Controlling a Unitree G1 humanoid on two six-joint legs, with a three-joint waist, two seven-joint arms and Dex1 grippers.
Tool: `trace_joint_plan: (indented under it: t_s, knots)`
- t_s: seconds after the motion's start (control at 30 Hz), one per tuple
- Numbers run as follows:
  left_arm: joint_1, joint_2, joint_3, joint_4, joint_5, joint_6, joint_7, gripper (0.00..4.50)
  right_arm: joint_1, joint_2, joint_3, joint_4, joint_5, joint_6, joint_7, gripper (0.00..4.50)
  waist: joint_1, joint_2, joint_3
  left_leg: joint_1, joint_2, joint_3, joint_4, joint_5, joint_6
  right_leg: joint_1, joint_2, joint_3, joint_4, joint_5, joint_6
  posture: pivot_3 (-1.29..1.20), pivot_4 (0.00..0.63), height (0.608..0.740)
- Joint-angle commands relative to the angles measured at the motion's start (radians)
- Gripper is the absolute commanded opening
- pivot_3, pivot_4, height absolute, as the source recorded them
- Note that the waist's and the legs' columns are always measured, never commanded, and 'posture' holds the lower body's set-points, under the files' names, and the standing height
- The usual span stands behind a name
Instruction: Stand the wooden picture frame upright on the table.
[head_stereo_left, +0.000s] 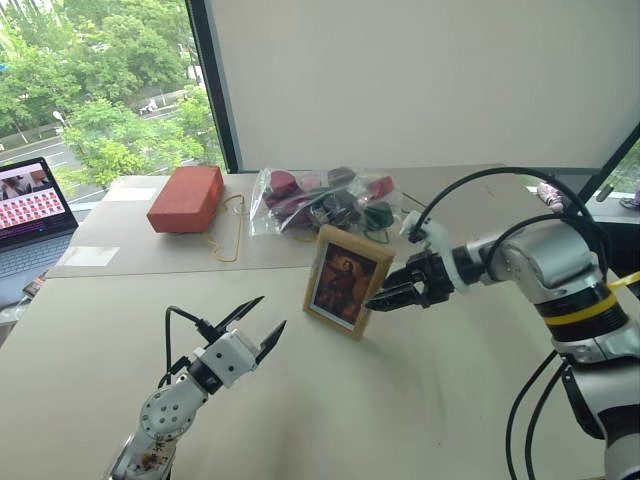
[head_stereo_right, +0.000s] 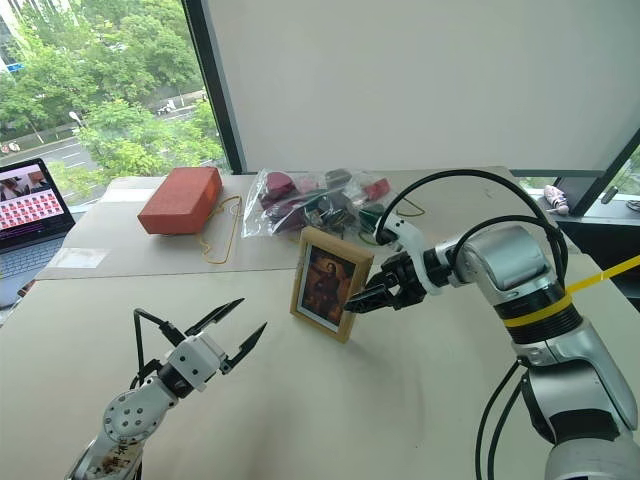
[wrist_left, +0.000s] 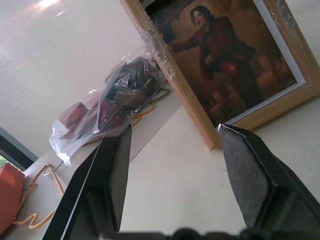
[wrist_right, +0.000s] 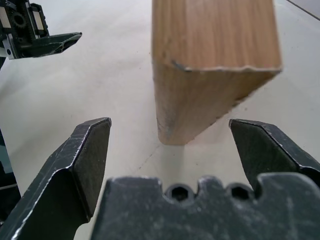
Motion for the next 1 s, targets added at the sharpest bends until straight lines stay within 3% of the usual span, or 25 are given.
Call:
trace_joint_plan:
  t_s: [0.03, 0.17, 0.3, 0.4, 0.57, 0.6, 0.67, 0.77, 1.0]
  knots:
    - [0.004, 0.002, 0.021, -0.029, -0.004, -0.016, -0.009, 2.96, 0.096, -0.086, -0.111, -0.132, 0.038, 0.049, -0.026, 4.43, 0.006, 0.0, 0.0, 0.0, 0.0, 0.0, 0.0, 0.0, 0.0, 0.0, 0.0, 0.0, 0.0, 0.0, 0.0, 0.0, 0.15, 0.74]
    - [0.016, 0.001, 0.037, -0.038, -0.014, -0.011, -0.015, 2.96, 0.275, -0.15, -0.221, -0.277, 0.049, 0.046, -0.093, 4.43, 0.009, 0.0, 0.0, -0.002, 0.0, 0.0, 0.0, 0.0, 0.0, -0.001, 0.0, -0.001, 0.0, 0.0, 0.0, 0.0, 0.15, 0.74]
    - [0.053, -0.012, 0.061, -0.065, -0.05, 0.041, -0.016, 2.96, 0.473, -0.131, -0.312, -0.392, -0.06, -0.122, -0.254, 4.43, 0.003, 0.0, 0.0, 0.0, 0.0, 0.001, 0.0, 0.0, 0.001, 0.0, 0.0, 0.0, -0.001, 0.0, 0.0, 0.0, 0.15, 0.74]
    - [0.11, -0.045, 0.086, -0.14, -0.154, 0.213, -0.012, 2.96, 0.645, 0.112, -0.475, -0.534, -0.154, -0.286, -0.536, 4.43, -0.004, -0.001, 0.0, 0.002, 0.001, 0.002, 0.001, 0.0, 0.0, 0.001, 0.001, 0.001, -0.001, 0.0, 0.0, 0.0, 0.15, 0.74]
    - [0.133, -0.154, 0.165, -0.275, -0.322, 0.571, 0.114, 2.96, 0.854, 0.51, -0.572, -0.73, -0.245, -0.363, -0.89, 4.43, -0.005, -0.001, -0.001, 0.002, 0.001, -0.001, 0.001, 0.0, 0.0, 0.0, 0.001, 0.001, 0.002, 0.0, 0.0, 0.0, 0.15, 0.74]
    - [0.131, -0.167, 0.177, -0.291, -0.34, 0.617, 0.128, 2.96, 0.869, 0.556, -0.578, -0.746, -0.251, -0.377, -0.921, 4.43, -0.006, -0.001, -0.001, 0.002, 0.001, 0.0, 0.001, 0.0, -0.001, 0.0, 0.001, 0.002, 0.002, 0.0, 0.0, 0.0, 0.15, 0.74]
    - [0.125, -0.21, 0.199, -0.313, -0.337, 0.674, 0.193, 2.96, 0.975, 0.631, -0.47, -0.774, -0.352, -0.489, -1.009, 4.43, -0.005, -0.001, -0.001, 0.003, 0.0, 0.0, 0.001, 0.001, -0.003, 0.0, 0.0, 0.003, 0.002, 0.0, 0.0, 0.0, 0.15, 0.74]
    - [0.112, -0.258, 0.219, -0.316, -0.335, 0.719, 0.253, 2.96, 1.046, 0.669, -0.354, -0.726, -0.474, -0.627, -1.08, 4.43, -0.009, -0.001, -0.001, 0.004, 0.0, 0.0, 0.001, 0.002, -0.003, 0.001, 0.001, 0.003, 0.002, 0.0, 0.0, 0.0, 0.15, 0.74]
    - [0.09, -0.268, 0.213, -0.293, -0.32, 0.732, 0.253, 2.96, 1.064, 0.689, -0.34, -0.618, -0.536, -0.761, -1.101, 4.43, -0.014, -0.001, -0.001, 0.005, 0.0, 0.0, 0.0, 0.003, -0.005, 0.001, 0.002, 0.003, 0.001, 0.0, -0.001, 0.0, 0.15, 0.74]
